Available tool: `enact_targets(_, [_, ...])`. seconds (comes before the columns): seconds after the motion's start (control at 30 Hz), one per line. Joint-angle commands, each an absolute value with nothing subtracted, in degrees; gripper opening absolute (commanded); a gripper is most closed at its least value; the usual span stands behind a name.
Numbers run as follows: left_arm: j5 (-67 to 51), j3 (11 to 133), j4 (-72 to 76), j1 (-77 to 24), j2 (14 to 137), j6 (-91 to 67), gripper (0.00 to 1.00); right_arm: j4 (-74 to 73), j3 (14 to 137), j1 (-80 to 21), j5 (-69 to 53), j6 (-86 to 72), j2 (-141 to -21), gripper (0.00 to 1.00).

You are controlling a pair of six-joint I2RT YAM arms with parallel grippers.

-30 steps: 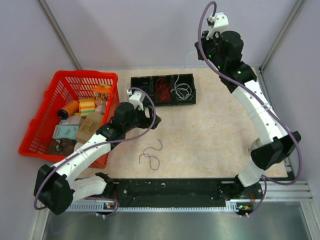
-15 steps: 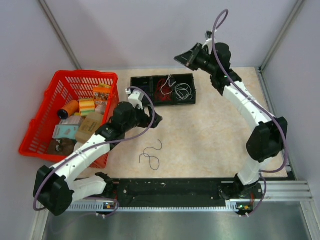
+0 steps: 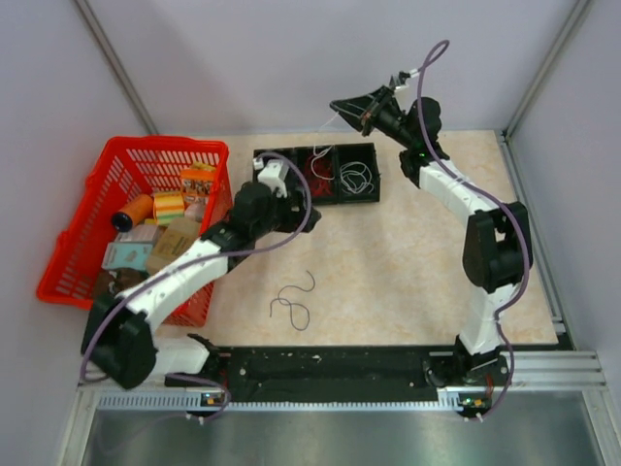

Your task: Untangle the cables

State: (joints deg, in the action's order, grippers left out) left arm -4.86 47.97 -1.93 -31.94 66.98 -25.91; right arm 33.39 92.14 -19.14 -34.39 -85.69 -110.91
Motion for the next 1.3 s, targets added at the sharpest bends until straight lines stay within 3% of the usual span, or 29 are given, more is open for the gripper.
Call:
enact_targets(0.0, [1.9,62.0,-2.4,-31.2,82.8,-26.9,0.82,41.9,88.3,-17.1,-35.9,-88.4,-104.9,0.00])
enact_targets(0.17, [8.0,78.2,-4.4,-30.7,98.8,-25.4,0.58,43.3,86.0,-16.3,-36.4,-88.9,-103.6,0.00])
enact_targets(0.4, [20.3,89.3,-2.7,-31.6,110.8,-21.2,0.51,44.4,84.1,-15.8,-36.3,-88.8,-101.8,0.00])
enact_targets(0.6, [19.2,89.6,4.6,-31.5,114.8,-18.5,0.51,44.5,84.3,-15.8,-36.6,-88.8,-101.1,0.00])
enact_targets(0.73, [22.8,90.4,6.0,-31.6,115.9,-16.7,0.30,43.8,82.8,-15.8,-36.4,-87.8,-99.3,0.00])
enact_targets(0.8, [20.8,88.9,9.3,-31.6,115.0,-15.9,0.27,42.5,82.2,-15.8,-36.1,-86.5,-98.6,0.00])
enact_targets(0.87, [15.7,86.8,11.7,-31.6,112.5,-15.4,0.31,42.6,81.6,-15.8,-36.0,-86.2,-98.0,0.00])
enact_targets(0.9, [12.9,85.1,12.7,-31.4,111.2,-15.1,0.37,42.6,81.5,-15.8,-36.1,-86.4,-97.9,0.00])
enact_targets(0.97, [8.4,79.0,18.2,-31.3,107.7,-16.0,0.59,42.3,81.9,-15.7,-36.4,-86.2,-97.7,0.00])
enact_targets(1.07, [1.3,73.5,25.1,-30.8,105.5,-17.6,0.69,42.1,82.5,-15.6,-36.4,-86.2,-97.5,0.00])
enact_targets(1.17, [3.6,77.1,22.0,-30.8,108.2,-18.2,0.70,42.5,82.5,-15.6,-36.1,-86.7,-96.9,0.00])
enact_targets(1.2, [2.8,78.1,21.9,-30.8,109.2,-17.8,0.64,42.5,82.5,-15.6,-36.0,-86.7,-96.6,0.00])
enact_targets(1.27, [2.3,79.4,23.2,-30.7,110.6,-17.8,0.63,41.4,82.5,-15.7,-35.9,-86.0,-95.9,0.00])
